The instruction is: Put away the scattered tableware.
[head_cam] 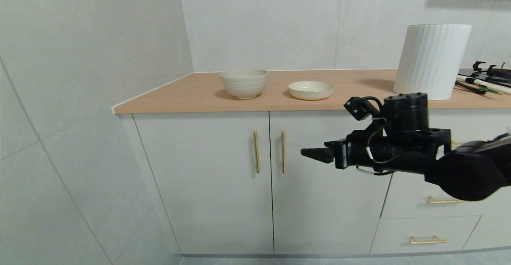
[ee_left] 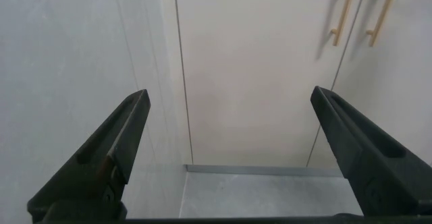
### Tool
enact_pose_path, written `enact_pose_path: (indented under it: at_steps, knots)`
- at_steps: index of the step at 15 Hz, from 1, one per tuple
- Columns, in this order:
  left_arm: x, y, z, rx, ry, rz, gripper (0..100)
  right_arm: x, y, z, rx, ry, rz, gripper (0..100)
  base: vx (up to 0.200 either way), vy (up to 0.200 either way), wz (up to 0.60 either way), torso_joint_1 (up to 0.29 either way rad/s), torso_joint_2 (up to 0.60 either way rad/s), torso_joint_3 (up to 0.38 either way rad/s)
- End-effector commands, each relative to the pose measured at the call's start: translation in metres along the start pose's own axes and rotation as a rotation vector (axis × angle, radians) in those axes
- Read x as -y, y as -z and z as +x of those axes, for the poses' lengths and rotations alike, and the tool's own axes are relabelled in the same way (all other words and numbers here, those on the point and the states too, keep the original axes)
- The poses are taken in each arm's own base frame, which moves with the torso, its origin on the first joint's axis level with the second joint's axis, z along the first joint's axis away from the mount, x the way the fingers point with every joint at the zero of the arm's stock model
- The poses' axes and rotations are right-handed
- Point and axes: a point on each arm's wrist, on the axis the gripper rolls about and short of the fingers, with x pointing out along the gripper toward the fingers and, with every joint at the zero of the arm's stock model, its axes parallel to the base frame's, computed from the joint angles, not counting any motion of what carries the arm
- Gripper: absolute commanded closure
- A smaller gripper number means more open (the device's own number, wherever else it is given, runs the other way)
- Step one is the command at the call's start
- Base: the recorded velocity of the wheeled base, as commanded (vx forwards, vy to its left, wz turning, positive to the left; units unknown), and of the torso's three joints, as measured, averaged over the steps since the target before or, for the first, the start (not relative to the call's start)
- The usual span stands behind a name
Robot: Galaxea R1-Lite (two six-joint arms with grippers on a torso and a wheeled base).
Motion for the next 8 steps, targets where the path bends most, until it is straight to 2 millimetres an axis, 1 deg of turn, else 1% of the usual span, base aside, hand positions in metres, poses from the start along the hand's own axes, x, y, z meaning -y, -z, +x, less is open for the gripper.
enact_pose_path:
  at_steps: [1,2,3,6,8]
  knots:
    - [0.0,0.0,0.0,-0.001,-0.001,-0.001,0,0.001,0.0,0.045,-0.083,-0.02,0.051,0,0.0,0.0,0.0,0.0,0.0,0.0]
    - [0.0,0.0,0.0,-0.001,-0.001,-0.001,0,0.001,0.0,0.045,-0.083,-0.02,0.051,0,0.0,0.0,0.0,0.0,0.0,0.0]
    - [0.0,0.0,0.0,-0.001,-0.001,-0.001,0,-0.002,-0.001,0.058,-0.096,-0.034,0.086,0,0.0,0.0,0.0,0.0,0.0,0.0]
    - [0.0,0.0,0.0,0.001,-0.001,-0.001,0,0.005,0.004,0.075,-0.098,-0.015,0.106,0,0.0,0.0,0.0,0.0,0.0,0.0]
    - [0.0,0.0,0.0,0.001,-0.001,-0.001,0,0.01,0.003,0.09,-0.088,-0.015,0.123,0,0.0,0.0,0.0,0.0,0.0,0.0]
